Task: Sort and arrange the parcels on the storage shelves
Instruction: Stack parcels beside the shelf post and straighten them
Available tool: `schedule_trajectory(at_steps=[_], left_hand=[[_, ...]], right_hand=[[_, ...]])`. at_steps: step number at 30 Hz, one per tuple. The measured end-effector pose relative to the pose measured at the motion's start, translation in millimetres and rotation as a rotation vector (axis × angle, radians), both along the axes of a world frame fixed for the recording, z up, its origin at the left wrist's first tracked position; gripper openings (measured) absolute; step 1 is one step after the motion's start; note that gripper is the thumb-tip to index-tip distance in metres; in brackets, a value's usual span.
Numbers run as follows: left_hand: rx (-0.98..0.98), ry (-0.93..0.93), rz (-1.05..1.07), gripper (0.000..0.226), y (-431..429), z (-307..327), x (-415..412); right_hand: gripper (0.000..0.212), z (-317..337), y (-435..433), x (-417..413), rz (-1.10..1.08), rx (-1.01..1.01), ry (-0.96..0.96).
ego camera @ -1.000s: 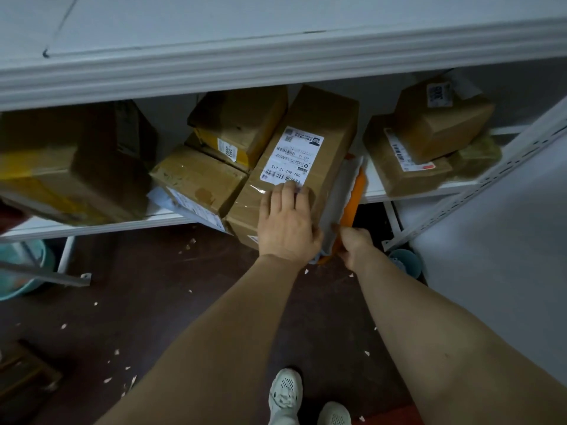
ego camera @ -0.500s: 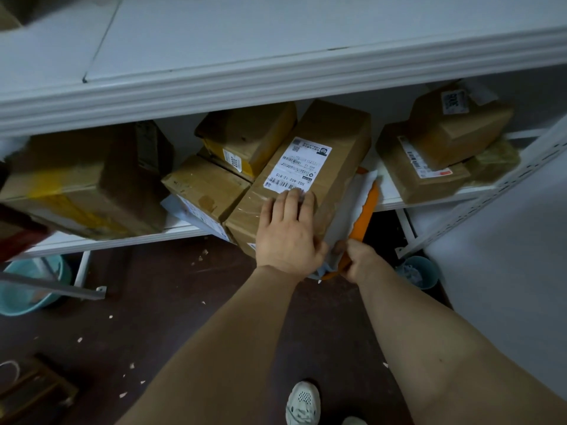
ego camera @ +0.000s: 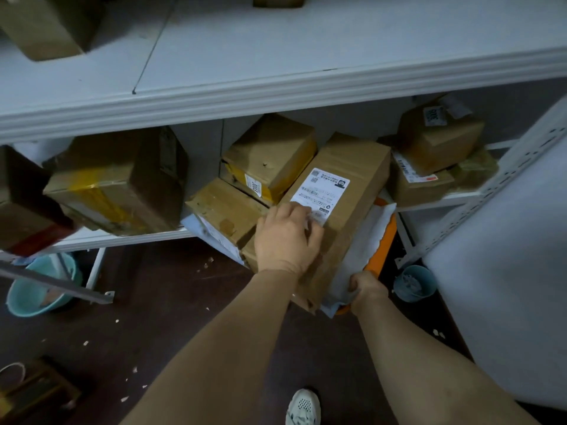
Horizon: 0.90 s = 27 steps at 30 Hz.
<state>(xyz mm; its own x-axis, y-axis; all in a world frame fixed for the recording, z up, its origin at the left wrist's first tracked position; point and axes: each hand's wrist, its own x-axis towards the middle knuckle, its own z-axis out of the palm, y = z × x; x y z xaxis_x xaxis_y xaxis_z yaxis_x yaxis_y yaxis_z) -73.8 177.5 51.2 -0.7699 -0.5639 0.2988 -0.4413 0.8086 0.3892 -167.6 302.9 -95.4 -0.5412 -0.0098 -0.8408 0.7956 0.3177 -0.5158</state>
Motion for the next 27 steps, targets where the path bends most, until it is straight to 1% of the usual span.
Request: schedule_trajectory(at_steps=[1, 2, 4, 7, 10, 12, 14, 18, 20, 23, 24, 27], left_hand=[[-0.040, -0.041, 0.024, 0.053, 7.6, 5.2, 2.2], [-0.055, -0.092, 0.037, 0.056, 16.1, 11.0, 5.2], [-0.042, -0.191, 0.031, 0.058, 32.5, 21.4, 9.9], [-0.019, -0.336, 0.033, 0.074, 58.1, 36.8, 15.3], [-0.001, -0.405, 0.038, 0.085, 87.3, 51.5, 23.7], [0.004, -0.423, 0.045, 0.088, 110.4, 64.7, 30.5], [0.011, -0.428, 0.044, 0.089, 134.9, 79.6, 37.6], [-0.006, -0.460, 0.030, 0.086, 181.5, 110.7, 51.0], [-0.026, -0.463, 0.020, 0.087, 203.1, 130.3, 56.5], [-0.044, -0.431, -0.013, 0.091, 236.3, 160.5, 61.8], [-0.049, -0.423, -0.019, 0.093, 246.2, 171.4, 62.5], [-0.075, -0.430, -0.051, 0.103, 270.7, 203.6, 61.3]], right_hand=[[0.026, 11.0, 13.0, 9.5, -0.054, -0.065, 0.008], [0.024, 21.8, 21.4, 18.9, -0.091, -0.082, -0.033], [0.030, 33.0, 51.5, 35.4, -0.119, -0.064, -0.045], [0.043, 44.6, 90.4, 46.8, -0.222, 0.039, 0.008], [0.039, 60.6, 129.2, 66.2, -0.254, 0.060, 0.022], [0.028, 75.4, 156.1, 79.5, -0.265, 0.076, 0.037], [0.014, 95.4, 180.7, 90.4, -0.280, 0.101, 0.013], [0.021, 118.2, 226.3, 104.6, -0.296, 0.082, 0.065], [0.020, 125.3, 249.3, 110.3, -0.279, 0.107, 0.097], [0.029, 133.4, 287.4, 109.8, -0.287, 0.036, 0.148], [0.030, 140.5, 299.6, 112.2, -0.243, 0.025, 0.182], [0.027, 168.2, 324.8, 119.1, -0.276, -0.059, 0.227]])
